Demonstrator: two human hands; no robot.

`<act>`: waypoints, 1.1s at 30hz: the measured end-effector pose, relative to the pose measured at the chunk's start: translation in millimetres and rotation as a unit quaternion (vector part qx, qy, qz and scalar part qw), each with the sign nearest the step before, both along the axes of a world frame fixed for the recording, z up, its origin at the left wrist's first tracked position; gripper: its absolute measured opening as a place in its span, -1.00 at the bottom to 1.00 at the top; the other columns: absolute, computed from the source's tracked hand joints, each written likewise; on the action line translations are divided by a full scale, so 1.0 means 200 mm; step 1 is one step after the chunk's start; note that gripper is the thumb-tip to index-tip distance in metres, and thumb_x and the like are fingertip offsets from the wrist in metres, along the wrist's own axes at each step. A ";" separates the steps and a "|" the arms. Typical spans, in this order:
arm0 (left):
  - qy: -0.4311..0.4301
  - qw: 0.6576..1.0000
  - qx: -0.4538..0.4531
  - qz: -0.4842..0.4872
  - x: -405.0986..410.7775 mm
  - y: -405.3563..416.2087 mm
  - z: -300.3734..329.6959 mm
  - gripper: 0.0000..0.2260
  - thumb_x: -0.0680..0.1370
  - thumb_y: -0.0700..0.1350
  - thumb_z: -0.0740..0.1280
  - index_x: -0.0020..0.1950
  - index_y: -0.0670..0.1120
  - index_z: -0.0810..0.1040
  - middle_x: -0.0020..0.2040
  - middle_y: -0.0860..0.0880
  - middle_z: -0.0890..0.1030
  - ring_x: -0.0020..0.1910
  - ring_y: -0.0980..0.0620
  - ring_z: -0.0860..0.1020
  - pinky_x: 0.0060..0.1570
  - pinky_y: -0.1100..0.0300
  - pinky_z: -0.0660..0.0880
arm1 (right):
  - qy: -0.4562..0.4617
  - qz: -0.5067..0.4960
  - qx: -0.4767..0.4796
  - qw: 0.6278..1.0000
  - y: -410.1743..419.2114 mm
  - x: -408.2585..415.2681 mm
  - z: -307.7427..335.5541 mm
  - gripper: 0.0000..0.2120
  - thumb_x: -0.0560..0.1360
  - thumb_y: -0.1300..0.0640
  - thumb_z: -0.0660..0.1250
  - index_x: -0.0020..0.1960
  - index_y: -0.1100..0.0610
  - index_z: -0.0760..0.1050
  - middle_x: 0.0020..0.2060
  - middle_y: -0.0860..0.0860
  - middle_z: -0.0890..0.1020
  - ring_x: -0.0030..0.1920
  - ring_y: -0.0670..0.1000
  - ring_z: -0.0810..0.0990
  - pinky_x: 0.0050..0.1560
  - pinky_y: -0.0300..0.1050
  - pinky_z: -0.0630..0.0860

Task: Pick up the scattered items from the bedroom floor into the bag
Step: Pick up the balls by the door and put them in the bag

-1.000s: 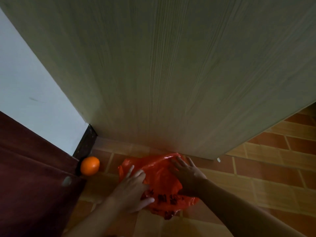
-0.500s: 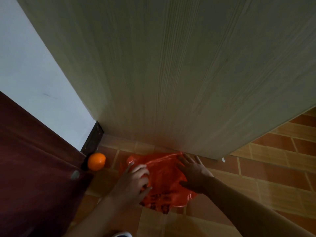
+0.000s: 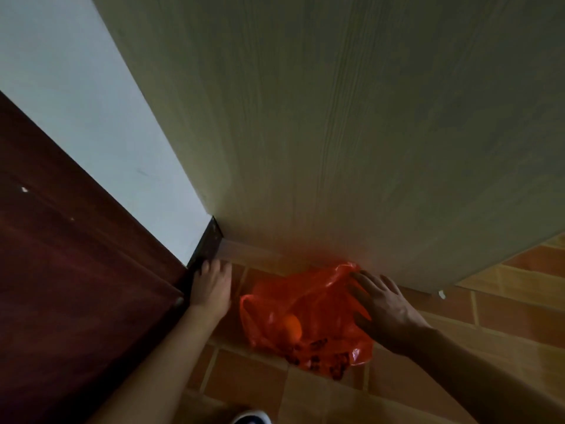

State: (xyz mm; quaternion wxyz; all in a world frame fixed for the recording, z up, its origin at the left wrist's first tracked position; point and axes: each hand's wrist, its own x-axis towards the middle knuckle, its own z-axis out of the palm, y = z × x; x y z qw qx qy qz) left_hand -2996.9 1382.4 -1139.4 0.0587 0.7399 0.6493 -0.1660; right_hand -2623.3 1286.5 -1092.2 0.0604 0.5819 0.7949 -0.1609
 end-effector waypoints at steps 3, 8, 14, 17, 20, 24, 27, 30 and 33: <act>0.018 1.000 -0.009 0.012 -0.03 0.00 -0.05 -0.44 0.60 -0.21 0.33 0.59 -0.04 0.28 0.52 -0.15 0.33 0.45 -0.17 0.38 0.38 0.02 0.45 | -0.022 -0.013 -0.020 0.999 -0.01 0.03 -0.01 -0.37 0.64 -0.22 0.08 0.67 -0.08 0.09 0.69 -0.02 0.03 0.68 0.02 -0.05 0.62 0.10 -0.12; -0.020 0.999 0.028 -0.002 -0.02 0.01 -0.01 -0.47 0.55 -0.16 0.44 0.51 -0.05 0.41 0.43 -0.13 0.40 0.37 -0.16 0.45 0.28 0.04 0.48 | -0.010 -0.034 -0.036 0.999 -0.03 0.05 0.02 -0.36 0.66 -0.14 0.18 0.68 -0.07 0.08 0.69 -0.01 0.03 0.67 0.04 0.00 0.62 0.05 0.04; -0.312 0.938 0.149 0.011 0.20 0.04 0.21 -0.40 0.31 -0.14 0.61 0.34 -0.05 0.57 0.27 -0.13 0.54 0.22 -0.25 0.55 0.18 -0.09 0.56 | -0.001 -0.068 -0.051 0.996 -0.02 0.05 0.01 -0.36 0.65 -0.13 0.22 0.67 -0.07 0.09 0.68 -0.02 0.07 0.65 0.04 0.08 0.60 0.06 0.12; -0.438 0.893 0.079 -0.075 0.47 -0.11 0.32 -0.41 0.36 -0.07 0.57 0.38 0.04 0.54 0.36 0.03 0.50 0.31 -0.01 0.53 0.29 0.15 0.49 | -0.016 -0.096 -0.052 0.994 0.00 0.04 0.03 -0.28 0.61 -0.14 0.30 0.67 -0.05 0.06 0.65 0.00 0.13 0.61 0.07 0.19 0.56 0.08 0.27; -0.420 0.890 -0.032 -0.175 0.66 -0.30 0.27 -0.39 0.48 -0.06 0.52 0.51 0.08 0.44 0.50 0.10 0.36 0.40 0.03 0.47 0.36 0.20 0.45 | -0.033 -0.135 -0.046 0.989 0.01 0.03 0.04 -0.23 0.54 -0.15 0.39 0.63 -0.04 0.12 0.50 0.00 0.29 0.45 0.06 0.37 0.42 0.05 0.46; -0.297 0.927 -0.103 -0.205 0.70 -0.38 0.15 -0.39 0.59 -0.04 0.41 0.60 0.09 0.29 0.65 0.03 0.18 0.56 -0.06 0.32 0.47 0.12 0.37 | -0.024 -0.205 -0.088 0.975 0.03 0.04 0.06 -0.33 0.50 -0.07 0.43 0.52 0.01 0.27 0.30 0.02 0.47 0.29 0.04 0.50 0.26 -0.02 0.59; -0.267 0.930 -0.089 -0.235 0.69 -0.39 0.13 -0.41 0.57 0.00 0.42 0.58 0.10 0.33 0.63 -0.04 0.26 0.56 -0.10 0.33 0.48 0.05 0.36 | -0.024 -0.263 -0.128 0.956 0.04 0.07 0.08 -0.66 0.49 -0.03 0.46 0.20 0.03 0.48 0.06 -0.02 0.64 0.00 -0.02 0.66 0.00 -0.08 0.68; -0.294 0.927 -0.015 -0.232 0.66 -0.37 0.16 -0.45 0.53 0.01 0.44 0.52 0.09 0.43 0.55 -0.01 0.38 0.53 -0.08 0.37 0.49 0.02 0.36 | -0.052 -0.289 -0.169 0.941 0.04 0.10 0.11 -0.79 0.51 -0.01 0.46 -0.15 0.00 0.45 -0.16 -0.06 0.63 -0.19 -0.10 0.65 -0.20 -0.20 0.64; -0.231 0.964 0.024 -0.132 0.62 -0.30 0.28 -0.44 0.57 0.05 0.40 0.56 0.11 0.37 0.56 0.04 0.34 0.55 -0.06 0.30 0.51 -0.03 0.31 | -0.052 -0.300 -0.177 0.936 0.04 0.10 0.15 -0.76 0.52 -0.07 0.46 -0.18 -0.01 0.45 -0.21 -0.07 0.62 -0.21 -0.10 0.65 -0.18 -0.19 0.65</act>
